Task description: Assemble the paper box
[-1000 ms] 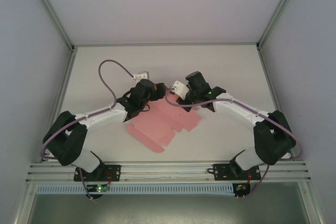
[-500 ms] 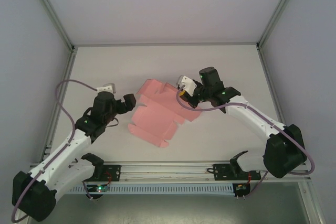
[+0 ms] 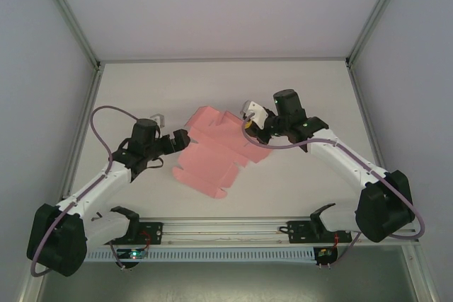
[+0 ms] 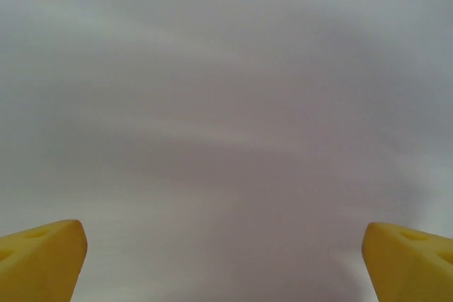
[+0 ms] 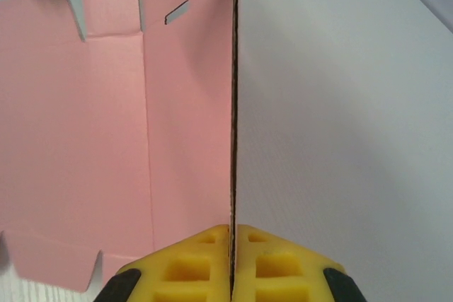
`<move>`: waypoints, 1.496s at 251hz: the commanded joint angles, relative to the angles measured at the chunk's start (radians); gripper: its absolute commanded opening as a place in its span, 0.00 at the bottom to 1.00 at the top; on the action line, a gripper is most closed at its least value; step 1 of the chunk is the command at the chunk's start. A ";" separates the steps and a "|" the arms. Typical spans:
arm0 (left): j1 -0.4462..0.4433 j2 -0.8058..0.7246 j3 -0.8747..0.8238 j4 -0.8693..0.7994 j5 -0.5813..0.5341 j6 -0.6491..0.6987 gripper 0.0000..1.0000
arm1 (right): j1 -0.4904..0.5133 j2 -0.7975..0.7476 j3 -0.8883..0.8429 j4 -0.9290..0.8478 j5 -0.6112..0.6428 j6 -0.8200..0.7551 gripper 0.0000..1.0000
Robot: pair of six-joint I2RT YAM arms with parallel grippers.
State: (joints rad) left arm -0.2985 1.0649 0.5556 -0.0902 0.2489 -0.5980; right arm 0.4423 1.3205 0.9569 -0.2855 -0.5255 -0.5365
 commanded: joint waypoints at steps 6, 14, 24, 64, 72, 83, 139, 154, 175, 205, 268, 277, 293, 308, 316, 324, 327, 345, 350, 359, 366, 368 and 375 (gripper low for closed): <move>0.006 -0.020 -0.058 0.252 0.230 0.042 1.00 | -0.006 -0.015 -0.015 0.028 -0.074 0.027 0.00; 0.006 -0.017 -0.059 0.257 0.240 0.046 1.00 | -0.006 -0.015 -0.016 0.031 -0.085 0.031 0.00; 0.003 -0.010 -0.055 0.251 0.244 0.056 1.00 | -0.004 -0.012 -0.015 0.033 -0.094 0.032 0.00; -0.011 0.031 -0.057 0.279 0.233 0.058 1.00 | 0.002 -0.010 -0.023 0.062 -0.097 0.057 0.00; -0.011 0.026 -0.053 0.247 0.219 0.063 1.00 | 0.001 -0.013 -0.027 0.067 -0.079 0.064 0.00; -0.014 0.008 -0.060 0.235 0.197 0.068 1.00 | 0.000 -0.014 -0.036 0.078 -0.059 0.073 0.00; -0.059 0.029 -0.082 0.288 0.139 0.086 1.00 | 0.016 -0.018 -0.036 0.099 -0.143 0.065 0.00; -0.083 0.082 -0.068 0.312 0.136 0.096 1.00 | 0.028 -0.011 -0.036 0.112 -0.148 0.070 0.00; -0.115 0.146 -0.034 0.305 0.085 0.098 0.98 | 0.040 0.007 -0.025 0.109 -0.137 0.078 0.00; -0.137 0.203 0.001 0.273 -0.049 0.058 0.81 | 0.062 0.026 -0.015 0.088 -0.107 0.067 0.00; -0.145 0.274 0.011 0.196 -0.174 0.015 0.83 | 0.163 0.058 -0.028 0.141 0.323 0.006 0.00; -0.146 0.267 0.002 0.184 -0.183 0.010 0.84 | 0.187 0.076 -0.029 0.149 0.429 -0.028 0.00; -0.145 0.249 -0.009 0.144 -0.212 -0.007 0.87 | 0.221 0.117 -0.026 0.173 0.604 -0.069 0.00; -0.146 0.218 -0.015 0.099 -0.228 -0.017 0.91 | 0.243 0.162 -0.022 0.192 0.734 -0.113 0.00; -0.146 0.197 -0.017 0.074 -0.241 -0.024 0.92 | 0.252 0.189 -0.026 0.218 0.793 -0.139 0.00; -0.145 0.175 -0.017 0.047 -0.252 -0.029 0.94 | 0.263 0.210 -0.032 0.248 0.839 -0.169 0.00; -0.145 0.165 -0.017 0.037 -0.255 -0.028 0.95 | 0.264 0.217 -0.036 0.261 0.849 -0.181 0.00; -0.145 0.109 -0.014 -0.027 -0.300 -0.036 0.98 | 0.273 0.243 -0.078 0.373 0.881 -0.234 0.00; -0.145 0.093 -0.013 -0.041 -0.310 -0.032 0.99 | 0.276 0.244 -0.093 0.414 0.888 -0.245 0.00; -0.145 0.063 -0.013 -0.064 -0.337 -0.031 1.00 | 0.283 0.242 -0.121 0.485 0.899 -0.268 0.00; -0.145 0.042 -0.010 -0.089 -0.371 -0.041 1.00 | 0.291 0.238 -0.143 0.538 0.907 -0.287 0.00; -0.145 0.036 -0.010 -0.096 -0.380 -0.042 1.00 | 0.293 0.237 -0.148 0.552 0.911 -0.290 0.00; -0.145 0.015 -0.005 -0.120 -0.409 -0.046 1.00 | 0.302 0.228 -0.165 0.598 0.923 -0.313 0.00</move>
State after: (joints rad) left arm -0.4332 1.1614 0.5472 -0.0639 -0.0105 -0.6170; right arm 0.7151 1.5669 0.8589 0.0593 0.2417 -0.7246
